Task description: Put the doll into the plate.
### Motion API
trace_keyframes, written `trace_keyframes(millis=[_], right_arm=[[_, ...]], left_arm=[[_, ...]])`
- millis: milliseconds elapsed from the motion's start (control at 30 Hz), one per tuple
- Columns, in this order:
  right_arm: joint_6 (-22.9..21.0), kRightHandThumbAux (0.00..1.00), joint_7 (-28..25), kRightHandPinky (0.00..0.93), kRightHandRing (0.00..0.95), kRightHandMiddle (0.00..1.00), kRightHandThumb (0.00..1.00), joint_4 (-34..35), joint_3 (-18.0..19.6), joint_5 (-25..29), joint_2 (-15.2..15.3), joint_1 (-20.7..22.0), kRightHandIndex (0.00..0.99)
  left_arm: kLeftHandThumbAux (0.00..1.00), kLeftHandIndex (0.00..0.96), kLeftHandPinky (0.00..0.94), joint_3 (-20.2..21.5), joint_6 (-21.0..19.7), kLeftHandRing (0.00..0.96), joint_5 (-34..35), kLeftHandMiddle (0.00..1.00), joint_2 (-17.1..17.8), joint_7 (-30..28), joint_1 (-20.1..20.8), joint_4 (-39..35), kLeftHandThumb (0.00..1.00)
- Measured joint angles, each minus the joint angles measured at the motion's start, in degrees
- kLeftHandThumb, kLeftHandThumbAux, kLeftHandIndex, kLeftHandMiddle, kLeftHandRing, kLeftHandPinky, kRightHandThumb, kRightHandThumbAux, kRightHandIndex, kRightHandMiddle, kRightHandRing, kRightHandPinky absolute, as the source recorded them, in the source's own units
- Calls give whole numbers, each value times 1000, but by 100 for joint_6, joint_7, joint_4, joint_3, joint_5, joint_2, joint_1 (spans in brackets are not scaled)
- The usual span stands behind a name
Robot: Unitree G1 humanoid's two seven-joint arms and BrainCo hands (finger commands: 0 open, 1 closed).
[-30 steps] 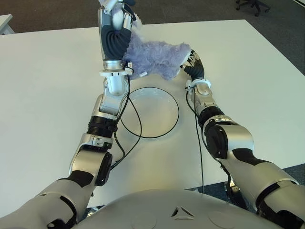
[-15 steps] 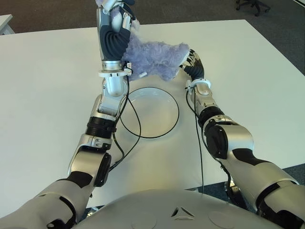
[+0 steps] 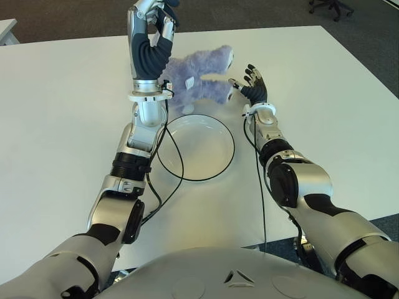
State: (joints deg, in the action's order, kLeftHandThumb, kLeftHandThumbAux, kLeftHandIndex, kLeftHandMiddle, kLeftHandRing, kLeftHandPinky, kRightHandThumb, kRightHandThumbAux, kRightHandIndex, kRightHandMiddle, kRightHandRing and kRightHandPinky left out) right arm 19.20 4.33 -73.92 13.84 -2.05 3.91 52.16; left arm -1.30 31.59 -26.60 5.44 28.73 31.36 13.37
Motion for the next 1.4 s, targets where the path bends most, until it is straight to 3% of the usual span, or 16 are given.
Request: trace_keyframes(millis=[1400], right_arm=[[0, 845, -1, 0, 0, 0, 204, 1, 14, 3, 11, -16, 45]], left_arm=[[690, 445, 835, -180, -88, 851, -210, 827, -97, 108, -452, -458, 739]])
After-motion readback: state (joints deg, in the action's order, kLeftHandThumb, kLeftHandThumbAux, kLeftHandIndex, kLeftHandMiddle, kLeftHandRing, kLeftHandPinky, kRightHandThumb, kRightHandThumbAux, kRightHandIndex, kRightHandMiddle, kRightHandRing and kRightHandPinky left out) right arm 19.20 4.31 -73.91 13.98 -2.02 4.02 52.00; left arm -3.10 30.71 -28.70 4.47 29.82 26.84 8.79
